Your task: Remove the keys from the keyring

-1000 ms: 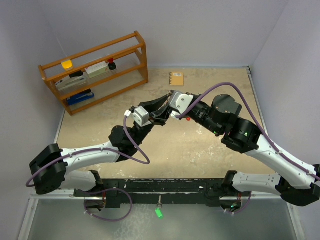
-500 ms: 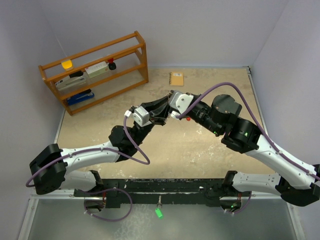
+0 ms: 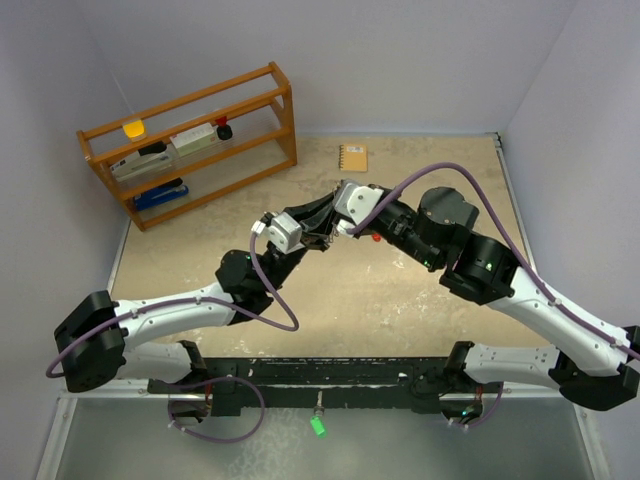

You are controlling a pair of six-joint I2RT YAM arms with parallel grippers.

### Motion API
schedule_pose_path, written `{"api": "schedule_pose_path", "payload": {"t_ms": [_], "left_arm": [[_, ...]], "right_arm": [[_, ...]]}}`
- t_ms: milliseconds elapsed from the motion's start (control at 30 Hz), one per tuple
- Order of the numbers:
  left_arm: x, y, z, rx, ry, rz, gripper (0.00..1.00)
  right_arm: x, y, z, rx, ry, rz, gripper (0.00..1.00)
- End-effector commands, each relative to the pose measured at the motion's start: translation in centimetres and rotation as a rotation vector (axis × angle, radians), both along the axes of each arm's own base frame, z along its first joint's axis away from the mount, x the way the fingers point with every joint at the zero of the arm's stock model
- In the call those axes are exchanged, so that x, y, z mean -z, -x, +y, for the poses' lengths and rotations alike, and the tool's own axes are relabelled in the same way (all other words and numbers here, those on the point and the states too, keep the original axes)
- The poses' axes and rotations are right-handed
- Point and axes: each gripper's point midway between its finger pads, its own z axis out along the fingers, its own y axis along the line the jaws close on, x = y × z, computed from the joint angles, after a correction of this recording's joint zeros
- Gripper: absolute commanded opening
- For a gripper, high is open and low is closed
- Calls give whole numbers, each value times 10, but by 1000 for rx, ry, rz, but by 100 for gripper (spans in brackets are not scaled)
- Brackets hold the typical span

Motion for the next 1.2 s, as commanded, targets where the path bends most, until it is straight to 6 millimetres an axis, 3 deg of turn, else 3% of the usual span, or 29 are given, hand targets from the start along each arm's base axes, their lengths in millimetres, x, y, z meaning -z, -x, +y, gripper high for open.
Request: {"api": "schedule_pose_path", "payload": {"t_ms": [0,167,433,567,933,1167], "left_arm": [[-15,2,10,-55,-48,-37,1],[-4,-2,14,-110,-167,-41,1],[7,1,21,-139,-330,-70,0],[9,9,24,-125,-409,-105,0],[21,44,6,86,-658,-209,0],[35,47,-5,149,-748,-205,0]], "right_arm": [[-40,-2,-6,28,-63,-49,0],[-59,-2,-5,22,-33,-42,0],[-59,-10,-5,52,84,-23,0],[-70,-5,-10,39,84,-32,0],[-73,0,-12,16,130,-23,0],[-74,3,-10,-7,127,-26,0]]}}
